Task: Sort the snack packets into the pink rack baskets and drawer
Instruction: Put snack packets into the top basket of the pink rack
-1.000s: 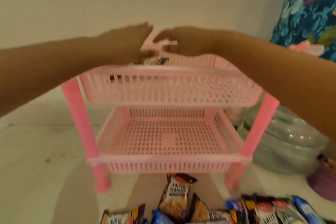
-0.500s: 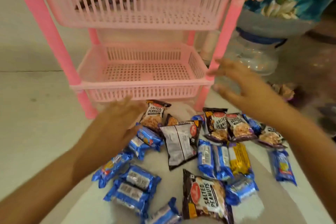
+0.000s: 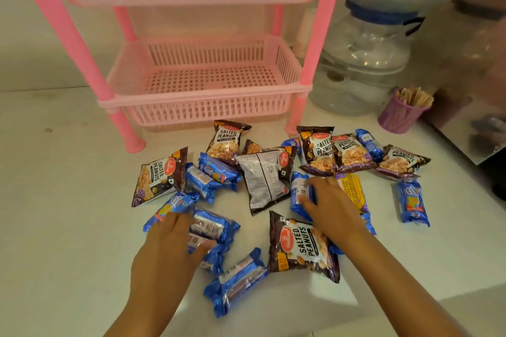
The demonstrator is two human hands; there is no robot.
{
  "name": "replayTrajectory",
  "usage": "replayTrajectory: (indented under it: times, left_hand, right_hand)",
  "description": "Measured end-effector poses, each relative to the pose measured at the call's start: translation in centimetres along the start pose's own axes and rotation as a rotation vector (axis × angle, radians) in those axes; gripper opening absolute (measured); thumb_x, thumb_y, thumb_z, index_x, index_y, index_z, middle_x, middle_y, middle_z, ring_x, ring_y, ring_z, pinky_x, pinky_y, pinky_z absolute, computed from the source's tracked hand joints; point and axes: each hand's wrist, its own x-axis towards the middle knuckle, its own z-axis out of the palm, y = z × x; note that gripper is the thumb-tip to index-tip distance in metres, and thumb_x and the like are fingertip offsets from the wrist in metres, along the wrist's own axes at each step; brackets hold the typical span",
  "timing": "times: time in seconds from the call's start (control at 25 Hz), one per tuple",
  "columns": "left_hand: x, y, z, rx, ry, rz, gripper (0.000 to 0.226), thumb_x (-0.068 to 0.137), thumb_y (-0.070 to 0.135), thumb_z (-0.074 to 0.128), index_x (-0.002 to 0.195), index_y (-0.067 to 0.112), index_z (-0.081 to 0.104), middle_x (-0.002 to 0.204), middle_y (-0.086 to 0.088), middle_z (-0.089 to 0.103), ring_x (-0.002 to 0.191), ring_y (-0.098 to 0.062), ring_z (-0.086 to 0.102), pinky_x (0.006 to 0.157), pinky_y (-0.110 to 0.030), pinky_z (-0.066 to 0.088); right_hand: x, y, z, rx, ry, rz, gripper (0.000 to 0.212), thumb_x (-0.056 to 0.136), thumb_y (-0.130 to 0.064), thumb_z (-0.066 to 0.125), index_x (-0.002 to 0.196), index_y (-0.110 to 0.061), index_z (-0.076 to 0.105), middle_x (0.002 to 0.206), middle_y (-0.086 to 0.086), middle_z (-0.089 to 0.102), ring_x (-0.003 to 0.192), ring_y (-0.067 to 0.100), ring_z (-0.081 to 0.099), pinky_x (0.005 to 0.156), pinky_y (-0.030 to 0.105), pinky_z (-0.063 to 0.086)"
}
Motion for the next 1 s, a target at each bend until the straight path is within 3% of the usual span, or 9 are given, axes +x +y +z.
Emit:
replayTrajectory:
  times: [0.12,0.32,0.52,0.72,0.84,0.92,1.0]
  left_hand:
    - [-0.8,-0.1,1.2,0.018,-0.158,-0.097,0.077,0.073,0.063,0.057,0.137,0.028,0.033,0.145,0.007,0.035,0.126,-0.014,0.044,0.093,-0.029,0.047]
    - [-1.6,-0.5,2.1,0.074,-0.244,-0.138,0.099,0.066,0.072,0.056,0.145,0.032,0.011,0.157,-0.001,0.008,0.140,-0.022,0.026,0.106,-0.034,0.038]
    - [-1.8,-1.7,2.5,0.253,-0.155,-0.079,0.071,0.075,0.068,0.049,0.137,0.043,0.025,0.136,-0.003,0.039,0.120,-0.020,0.047,0.103,-0.031,0.040]
    - [-2.1,-1.9,2.7,0.355,-0.143,-0.014,0.059,0.084,0.058,0.046,0.137,0.042,0.024,0.150,0.001,0.025,0.135,-0.018,0.033,0.116,-0.041,0.017]
    - [-1.5,-2.4,2.2,0.259,-0.172,0.040,0.055,0.081,0.059,0.050,0.130,0.040,0.032,0.138,0.009,0.039,0.122,-0.012,0.044,0.108,-0.032,0.030]
    - [-1.1,-2.5,1.5,0.189,-0.163,0.067,0.055,0.080,0.059,0.052,0.128,0.040,0.034,0.132,0.012,0.042,0.114,-0.010,0.047,0.093,-0.021,0.040]
    - [-0.4,-2.5,0.4,0.151,-0.115,0.098,0.059,0.077,0.061,0.054,0.130,0.042,0.035,0.130,0.015,0.044,0.114,-0.010,0.047,0.088,-0.018,0.042]
  right_hand:
    - [-0.2,-0.7,0.8,-0.073,0.017,-0.007,0.045,0.093,-0.037,0.049,0.132,-0.015,0.040,0.128,0.010,0.051,0.110,0.023,0.056,0.075,0.027,0.047]
    - [0.1,-1.2,1.8,-0.173,-0.003,-0.039,0.052,0.092,-0.046,0.045,0.137,-0.023,0.032,0.103,0.009,0.066,0.095,0.025,0.062,0.061,0.029,0.043]
    - [0.1,-1.4,2.6,-0.073,-0.049,-0.044,0.051,0.091,-0.038,0.050,0.138,-0.030,0.033,0.094,0.010,0.062,0.089,0.024,0.059,0.058,0.024,0.038]
    - [-0.1,-0.2,1.4,0.112,-0.083,-0.075,0.049,0.087,-0.037,0.057,0.133,-0.032,0.039,0.060,-0.006,0.042,0.051,0.006,0.041,0.043,0.020,0.025]
    - [-0.1,-0.1,0.3,0.238,-0.097,-0.088,0.049,0.084,-0.049,0.057,0.128,-0.037,0.040,0.060,-0.008,0.042,0.051,0.003,0.040,0.046,0.018,0.027]
    - [-0.3,-0.4,-0.1,0.267,-0.064,-0.123,0.040,0.088,-0.046,0.051,0.126,-0.039,0.041,0.055,-0.008,0.044,0.045,0.002,0.043,0.043,0.015,0.030]
    - [-0.3,-1.0,-0.7,0.302,-0.032,-0.155,0.035,0.091,-0.042,0.048,0.126,-0.042,0.041,0.052,-0.006,0.046,0.041,0.002,0.043,0.041,0.015,0.033]
